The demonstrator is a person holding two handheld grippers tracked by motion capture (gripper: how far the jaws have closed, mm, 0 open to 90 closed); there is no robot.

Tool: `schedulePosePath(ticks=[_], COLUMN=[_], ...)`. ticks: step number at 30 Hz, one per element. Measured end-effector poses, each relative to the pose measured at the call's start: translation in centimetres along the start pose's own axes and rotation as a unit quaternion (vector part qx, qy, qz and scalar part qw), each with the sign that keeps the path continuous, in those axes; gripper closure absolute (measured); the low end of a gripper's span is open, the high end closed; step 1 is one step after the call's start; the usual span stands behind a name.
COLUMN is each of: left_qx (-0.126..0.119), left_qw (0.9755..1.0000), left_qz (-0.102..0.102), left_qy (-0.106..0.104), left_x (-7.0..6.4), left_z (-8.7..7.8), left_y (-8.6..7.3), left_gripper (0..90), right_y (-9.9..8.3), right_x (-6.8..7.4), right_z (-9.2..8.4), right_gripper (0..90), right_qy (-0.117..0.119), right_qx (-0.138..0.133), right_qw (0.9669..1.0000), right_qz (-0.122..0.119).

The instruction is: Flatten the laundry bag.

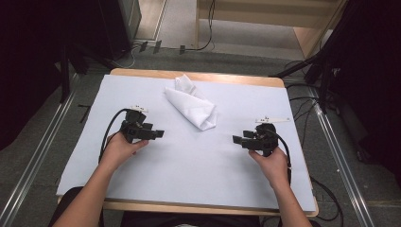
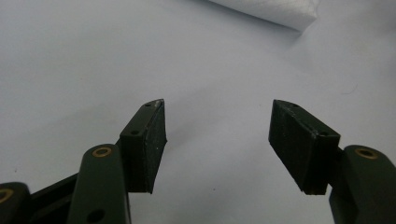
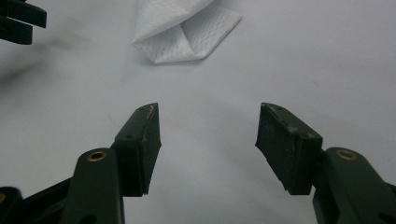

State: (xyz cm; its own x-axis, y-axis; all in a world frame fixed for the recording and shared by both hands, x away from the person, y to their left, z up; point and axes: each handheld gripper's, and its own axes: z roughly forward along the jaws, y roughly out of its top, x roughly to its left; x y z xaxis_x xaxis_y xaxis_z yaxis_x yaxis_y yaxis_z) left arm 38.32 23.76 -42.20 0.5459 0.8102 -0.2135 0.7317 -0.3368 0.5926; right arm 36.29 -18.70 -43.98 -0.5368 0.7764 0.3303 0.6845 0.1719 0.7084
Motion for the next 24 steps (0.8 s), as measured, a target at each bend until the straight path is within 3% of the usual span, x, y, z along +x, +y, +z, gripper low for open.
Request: schedulePosePath(ticks=[4,17,19,24], left_qx=[0.003,0.004,0.005,0.004], left_qw=[0.9999,0.9999,0.9997,0.9999], left_qz=[-0.005,0.001,-0.002,0.000], left_qy=[-0.015,-0.012,-0.023,-0.011], left_x=[0.16,0.29,0.39,0.32], left_z=[0.03,-0.23,-0.25,-0.31], left_y=[0.11,0.00,0.00,-0.02], left_gripper=[39.5,39.7,40.2,40.2], right_y=[-0.12,0.12,0.12,0.07], right_x=[0.11,0.66,0.75,0.68], right_z=[0.12,0.74,0.75,0.90], right_gripper=[41.5,42.6,42.9,42.9], right_qy=[-0.002,-0.002,-0.002,-0.004], right_qx=[0.005,0.010,0.009,0.007], right_qw=[1.0000,0.9999,0.9999,0.9999], right_qz=[-0.004,-0.007,-0.010,-0.014])
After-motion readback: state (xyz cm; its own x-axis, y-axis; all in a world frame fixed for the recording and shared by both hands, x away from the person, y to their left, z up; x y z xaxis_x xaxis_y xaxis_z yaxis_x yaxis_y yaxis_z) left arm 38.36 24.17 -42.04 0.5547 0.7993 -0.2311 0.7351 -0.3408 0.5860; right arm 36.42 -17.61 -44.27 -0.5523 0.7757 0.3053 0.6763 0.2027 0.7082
